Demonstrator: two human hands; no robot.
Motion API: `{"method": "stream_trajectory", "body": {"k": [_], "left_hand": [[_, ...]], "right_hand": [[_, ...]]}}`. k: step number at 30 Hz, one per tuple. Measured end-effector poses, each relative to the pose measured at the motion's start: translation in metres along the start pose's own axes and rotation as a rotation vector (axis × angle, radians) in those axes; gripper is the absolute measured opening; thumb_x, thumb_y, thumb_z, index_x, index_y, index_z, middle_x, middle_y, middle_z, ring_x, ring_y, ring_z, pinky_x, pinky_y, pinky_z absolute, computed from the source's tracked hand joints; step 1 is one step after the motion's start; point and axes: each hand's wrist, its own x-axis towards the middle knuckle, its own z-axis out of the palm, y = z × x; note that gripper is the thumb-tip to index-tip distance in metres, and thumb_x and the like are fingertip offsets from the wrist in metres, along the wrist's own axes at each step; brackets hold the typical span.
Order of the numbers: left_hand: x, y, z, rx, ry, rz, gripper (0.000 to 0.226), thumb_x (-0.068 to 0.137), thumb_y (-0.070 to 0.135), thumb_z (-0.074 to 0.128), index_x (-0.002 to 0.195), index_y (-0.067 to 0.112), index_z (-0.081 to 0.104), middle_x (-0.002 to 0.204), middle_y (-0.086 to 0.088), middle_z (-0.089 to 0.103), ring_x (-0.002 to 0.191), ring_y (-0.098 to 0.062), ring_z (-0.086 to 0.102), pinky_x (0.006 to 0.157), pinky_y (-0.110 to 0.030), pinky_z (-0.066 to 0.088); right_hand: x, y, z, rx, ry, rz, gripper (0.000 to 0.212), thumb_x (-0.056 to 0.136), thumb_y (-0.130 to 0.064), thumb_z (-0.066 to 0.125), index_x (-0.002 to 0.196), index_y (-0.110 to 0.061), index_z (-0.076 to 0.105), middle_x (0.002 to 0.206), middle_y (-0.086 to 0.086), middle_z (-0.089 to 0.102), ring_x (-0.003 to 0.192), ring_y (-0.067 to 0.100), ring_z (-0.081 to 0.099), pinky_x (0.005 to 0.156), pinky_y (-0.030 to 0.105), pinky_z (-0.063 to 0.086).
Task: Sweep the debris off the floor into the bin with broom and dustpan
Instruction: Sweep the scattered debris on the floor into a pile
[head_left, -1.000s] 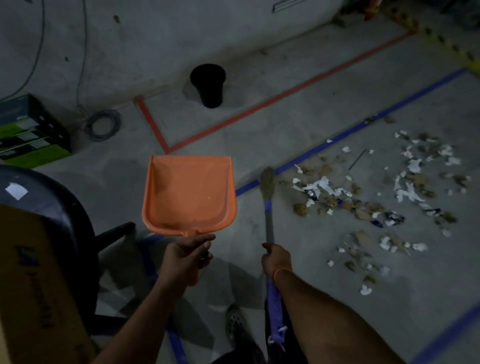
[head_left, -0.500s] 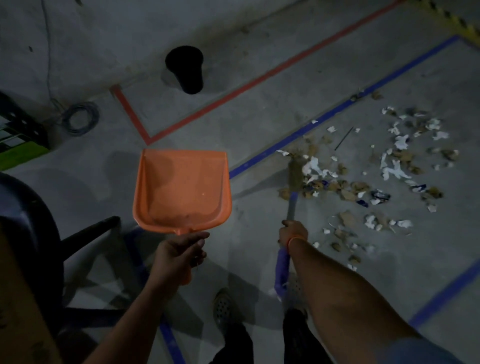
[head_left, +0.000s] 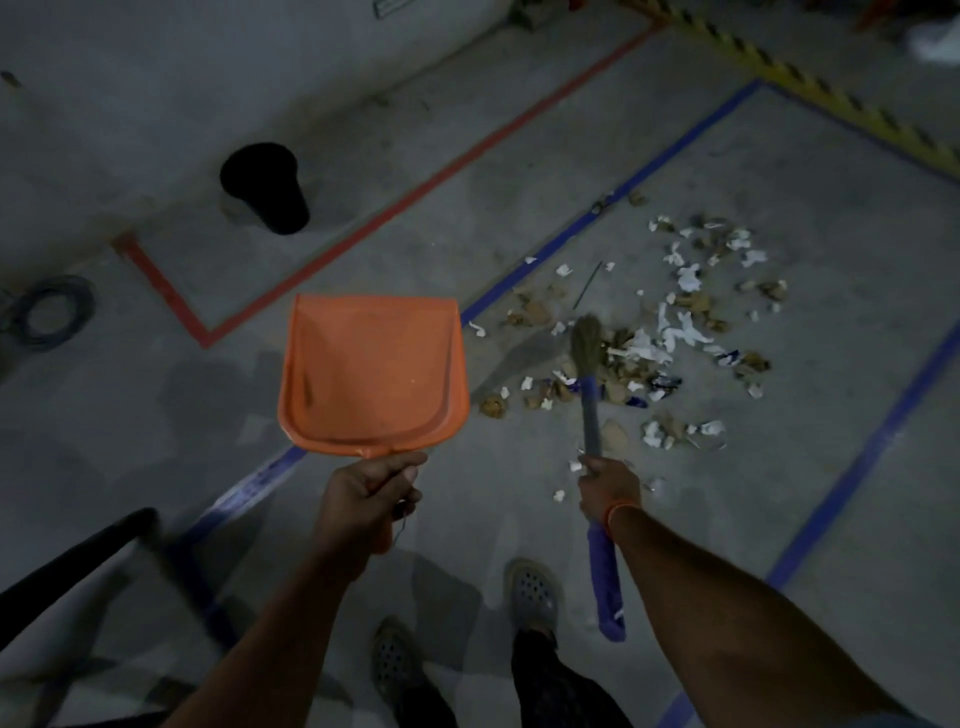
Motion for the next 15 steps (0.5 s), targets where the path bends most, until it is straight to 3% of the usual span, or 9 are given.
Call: {"method": "stream_trajectory", "body": {"k": [2,5,9,15], "left_hand": [[0.0,0.006,0.019,0.01,-0.001,0.009,0.019,0.096,0.003,0.059,0.105,0.01,0.074,0.069,-0.01,0.066,0.055,-0.009,0.06,0.051,-0.019,0.049],[0.001,0.005,0.036,0.042,0.028,-0.001,0.018,0.096,0.003,0.06,0.105,0.009,0.075,0.066,-0.006,0.066,0.057,-0.011,0.059,0.044,-0.017,0.044],[0.001,0.001,0.049,0.051,0.013,0.0,0.018,0.095,0.001,0.061,0.105,0.007,0.075,0.07,-0.01,0.067,0.066,-0.019,0.062,0.057,-0.024,0.052],[-0.005,0.002,0.067,0.06,-0.03,0.022,0.017,0.095,0.001,0.061,0.106,0.005,0.074,0.072,-0.009,0.068,0.065,-0.016,0.063,0.062,-0.026,0.054]], "right_hand": [[-0.013,0.015,-0.004,-0.009,-0.052,-0.033,0.042,0.086,-0.01,0.056,0.124,-0.025,0.065,0.107,0.011,0.071,0.075,0.029,0.07,0.064,0.034,0.059],[-0.031,0.038,-0.005,-0.104,-0.132,-0.113,0.042,0.085,-0.012,0.058,0.122,-0.028,0.066,0.111,0.011,0.07,0.078,0.028,0.071,0.069,0.037,0.061],[-0.049,0.058,-0.004,-0.208,-0.264,-0.147,0.043,0.086,-0.01,0.057,0.125,-0.025,0.065,0.119,0.01,0.067,0.098,0.029,0.069,0.088,0.034,0.056],[-0.052,0.085,-0.006,-0.192,-0.315,-0.022,0.039,0.085,-0.01,0.058,0.121,-0.022,0.066,0.118,0.009,0.066,0.101,0.028,0.067,0.091,0.033,0.055]]}}
